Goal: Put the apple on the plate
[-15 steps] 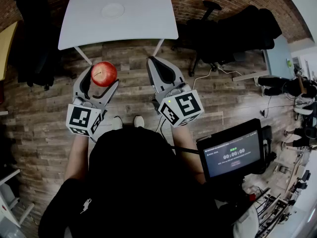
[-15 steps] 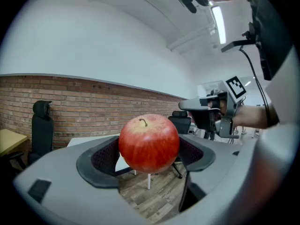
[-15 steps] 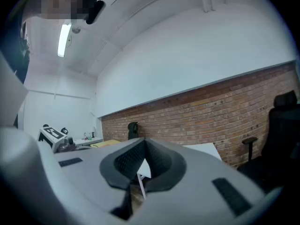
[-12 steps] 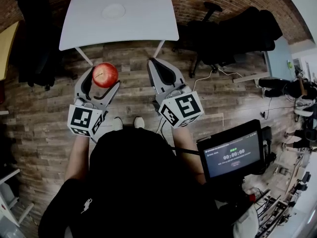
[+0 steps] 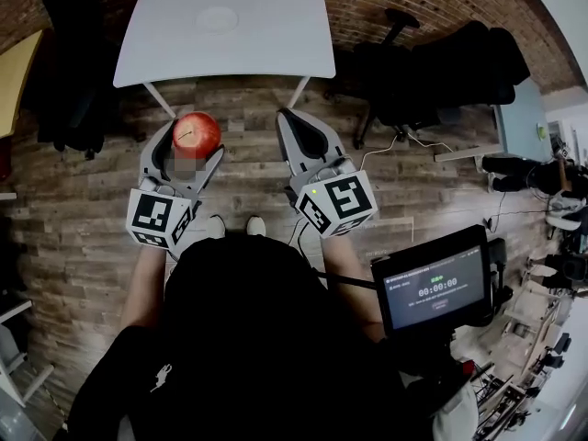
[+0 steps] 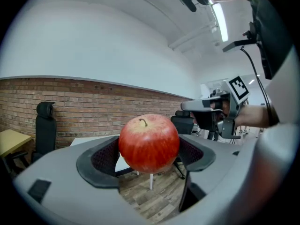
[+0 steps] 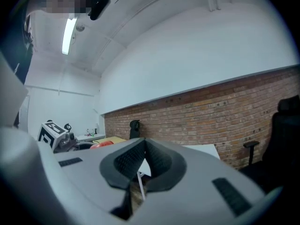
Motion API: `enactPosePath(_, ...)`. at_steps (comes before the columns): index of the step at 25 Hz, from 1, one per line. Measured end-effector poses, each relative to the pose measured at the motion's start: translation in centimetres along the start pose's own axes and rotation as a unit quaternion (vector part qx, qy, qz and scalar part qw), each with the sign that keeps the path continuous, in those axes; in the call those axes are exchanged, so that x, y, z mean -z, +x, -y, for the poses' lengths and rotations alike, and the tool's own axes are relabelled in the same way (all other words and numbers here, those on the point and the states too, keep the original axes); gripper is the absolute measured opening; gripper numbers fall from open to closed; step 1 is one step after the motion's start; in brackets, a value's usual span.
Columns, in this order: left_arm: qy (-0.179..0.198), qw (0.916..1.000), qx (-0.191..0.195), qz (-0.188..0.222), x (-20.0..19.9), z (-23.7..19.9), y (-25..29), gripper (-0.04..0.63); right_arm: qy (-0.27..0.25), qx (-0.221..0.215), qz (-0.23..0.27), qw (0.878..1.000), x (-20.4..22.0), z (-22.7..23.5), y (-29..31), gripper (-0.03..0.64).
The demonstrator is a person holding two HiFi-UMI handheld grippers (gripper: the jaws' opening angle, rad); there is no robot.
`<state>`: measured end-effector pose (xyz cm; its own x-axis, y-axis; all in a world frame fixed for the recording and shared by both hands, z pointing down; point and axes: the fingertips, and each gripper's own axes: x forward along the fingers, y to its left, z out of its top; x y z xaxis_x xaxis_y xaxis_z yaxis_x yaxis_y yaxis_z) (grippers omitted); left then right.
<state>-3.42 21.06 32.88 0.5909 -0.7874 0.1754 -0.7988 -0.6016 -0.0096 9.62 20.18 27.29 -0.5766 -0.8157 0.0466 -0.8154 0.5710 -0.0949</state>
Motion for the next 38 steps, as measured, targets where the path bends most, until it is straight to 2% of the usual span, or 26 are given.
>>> enactPosePath(4,0.001,0.9999,-0.011,-0.004,0.1,0.2,0.4,0.394,0.022,-0.024,0.0,0.999,0.1,0.6,0.2,0.003)
enactPosePath(20,0.006,0.9989,-0.043,-0.018,1.6,1.7,-1.7,0.394,0.014,-0.064,-0.017,0.998,1.6,-0.7,-0.9,0.003)
enactPosePath(38,0.011,0.999,-0.029,-0.031,2.7,3.7,0.5,0.394,0.025,-0.056,-0.026,0.998,3.0,2.4,-2.2,0.003)
